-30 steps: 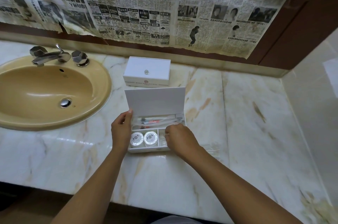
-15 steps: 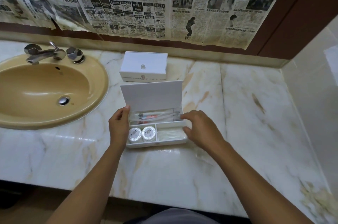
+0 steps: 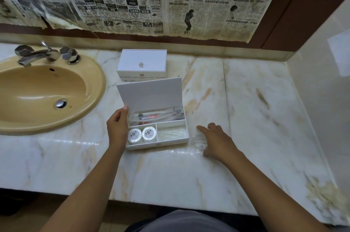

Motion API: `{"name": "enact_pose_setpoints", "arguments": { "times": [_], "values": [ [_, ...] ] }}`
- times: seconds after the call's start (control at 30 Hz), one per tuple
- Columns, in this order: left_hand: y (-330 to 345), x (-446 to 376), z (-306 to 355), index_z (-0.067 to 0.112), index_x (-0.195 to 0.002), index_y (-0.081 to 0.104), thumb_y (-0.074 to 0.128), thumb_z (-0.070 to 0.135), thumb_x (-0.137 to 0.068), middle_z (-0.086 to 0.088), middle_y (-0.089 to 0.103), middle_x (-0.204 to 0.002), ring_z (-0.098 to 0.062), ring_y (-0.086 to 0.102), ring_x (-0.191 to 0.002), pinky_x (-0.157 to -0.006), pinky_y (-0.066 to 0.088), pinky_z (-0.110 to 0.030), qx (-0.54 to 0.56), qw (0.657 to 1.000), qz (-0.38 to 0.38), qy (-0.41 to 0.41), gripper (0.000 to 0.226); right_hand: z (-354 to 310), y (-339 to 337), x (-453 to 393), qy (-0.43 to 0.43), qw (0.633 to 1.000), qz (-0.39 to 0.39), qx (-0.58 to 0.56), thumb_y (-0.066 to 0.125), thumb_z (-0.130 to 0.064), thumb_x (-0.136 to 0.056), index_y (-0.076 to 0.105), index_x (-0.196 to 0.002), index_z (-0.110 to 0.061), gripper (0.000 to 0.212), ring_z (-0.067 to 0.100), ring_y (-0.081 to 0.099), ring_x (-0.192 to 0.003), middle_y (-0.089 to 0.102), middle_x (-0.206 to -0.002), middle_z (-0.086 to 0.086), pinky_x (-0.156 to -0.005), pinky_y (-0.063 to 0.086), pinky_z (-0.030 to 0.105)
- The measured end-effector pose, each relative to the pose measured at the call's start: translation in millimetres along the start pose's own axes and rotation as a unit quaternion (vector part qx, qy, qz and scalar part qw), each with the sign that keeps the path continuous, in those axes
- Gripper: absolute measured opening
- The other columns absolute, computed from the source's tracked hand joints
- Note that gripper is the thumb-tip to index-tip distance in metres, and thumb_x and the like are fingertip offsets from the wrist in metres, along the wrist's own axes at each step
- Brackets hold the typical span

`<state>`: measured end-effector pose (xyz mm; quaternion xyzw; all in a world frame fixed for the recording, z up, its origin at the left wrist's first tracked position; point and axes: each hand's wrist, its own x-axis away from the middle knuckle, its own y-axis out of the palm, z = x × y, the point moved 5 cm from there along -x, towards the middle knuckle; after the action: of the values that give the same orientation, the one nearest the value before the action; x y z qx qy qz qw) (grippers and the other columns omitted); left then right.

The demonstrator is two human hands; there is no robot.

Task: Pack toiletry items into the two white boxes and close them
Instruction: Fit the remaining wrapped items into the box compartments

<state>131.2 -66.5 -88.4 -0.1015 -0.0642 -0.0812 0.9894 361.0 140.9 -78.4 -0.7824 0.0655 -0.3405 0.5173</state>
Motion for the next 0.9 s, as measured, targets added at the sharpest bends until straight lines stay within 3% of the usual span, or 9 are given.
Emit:
{"name": "enact_pose_setpoints", "arguments": {
  "times": [0.17,0.3,0.43,0.6,0.7,0.9],
  "values": [
    [-0.3,0.4,0.4,0.008,-0.087,0.068,0.056,0.028,-0.099,0.010,0.062,-0.074,0.011,0.053,-0.061,-0.061,0.040,-0.002,0.006,1.000,0.001,-0.004,0.026,-5.9,-3.9,-7.1,-0.008,0.999,0.014,-0.033,0.069,-0.025,-0.077,0.037,-0.141,-0.029,0.071,0.018,0.038,-0.121,0.042,-0.127,-0.001,-0.088,0.045,0.031],
    [-1.3,0.1,-1.1,0.011,-0.087,0.070,0.056,0.031,-0.098,0.009,0.065,-0.078,0.004,0.055,-0.070,-0.069,0.043,-0.010,0.010,1.000,-0.005,-0.011,0.027,-5.0,-11.2,-10.2,-0.002,0.999,0.017,-0.037,0.057,-0.035,-0.090,0.048,-0.134,-0.026,0.045,0.019,0.040,-0.123,0.050,-0.125,0.000,-0.092,0.043,0.033],
    [-1.5,-0.6,-1.3,0.012,-0.087,0.070,0.056,0.032,-0.098,0.008,0.066,-0.080,0.001,0.055,-0.072,-0.070,0.043,-0.012,0.012,1.000,-0.004,-0.013,0.027,-8.7,-10.0,-14.0,0.006,0.999,0.029,-0.045,0.042,-0.029,-0.099,0.062,-0.112,-0.017,0.027,0.023,0.047,-0.112,0.055,-0.110,0.004,-0.082,0.043,0.033],
    [-1.2,-0.5,-1.1,0.010,-0.088,0.070,0.056,0.031,-0.099,0.006,0.065,-0.079,0.002,0.055,-0.070,-0.067,0.043,-0.009,0.012,1.000,-0.004,-0.012,0.028,-8.7,-7.7,-19.6,0.014,0.995,0.093,-0.031,0.043,0.002,-0.087,0.066,-0.103,-0.011,0.030,0.022,0.052,-0.098,0.057,-0.102,0.003,-0.074,0.046,0.031],
    [-0.6,-0.5,-0.9,0.012,-0.084,0.069,0.056,0.031,-0.098,0.008,0.064,-0.076,0.005,0.053,-0.067,-0.067,0.042,-0.010,0.012,1.000,-0.003,-0.014,0.027,-8.6,-11.2,-21.2,0.018,0.993,0.108,-0.046,0.043,0.004,-0.085,0.067,-0.103,-0.012,0.034,0.021,0.054,-0.098,0.060,-0.103,0.003,-0.071,0.040,0.026],
    [-1.4,-0.7,-0.5,0.013,-0.087,0.070,0.056,0.031,-0.098,0.008,0.066,-0.079,0.006,0.055,-0.069,-0.067,0.042,-0.008,0.011,1.000,-0.004,-0.016,0.026,-6.1,-10.0,-24.2,0.025,0.994,0.095,-0.051,0.049,0.005,-0.082,0.070,-0.092,-0.007,0.026,0.023,0.058,-0.091,0.062,-0.097,0.006,-0.075,0.050,0.032]
  ]
}}
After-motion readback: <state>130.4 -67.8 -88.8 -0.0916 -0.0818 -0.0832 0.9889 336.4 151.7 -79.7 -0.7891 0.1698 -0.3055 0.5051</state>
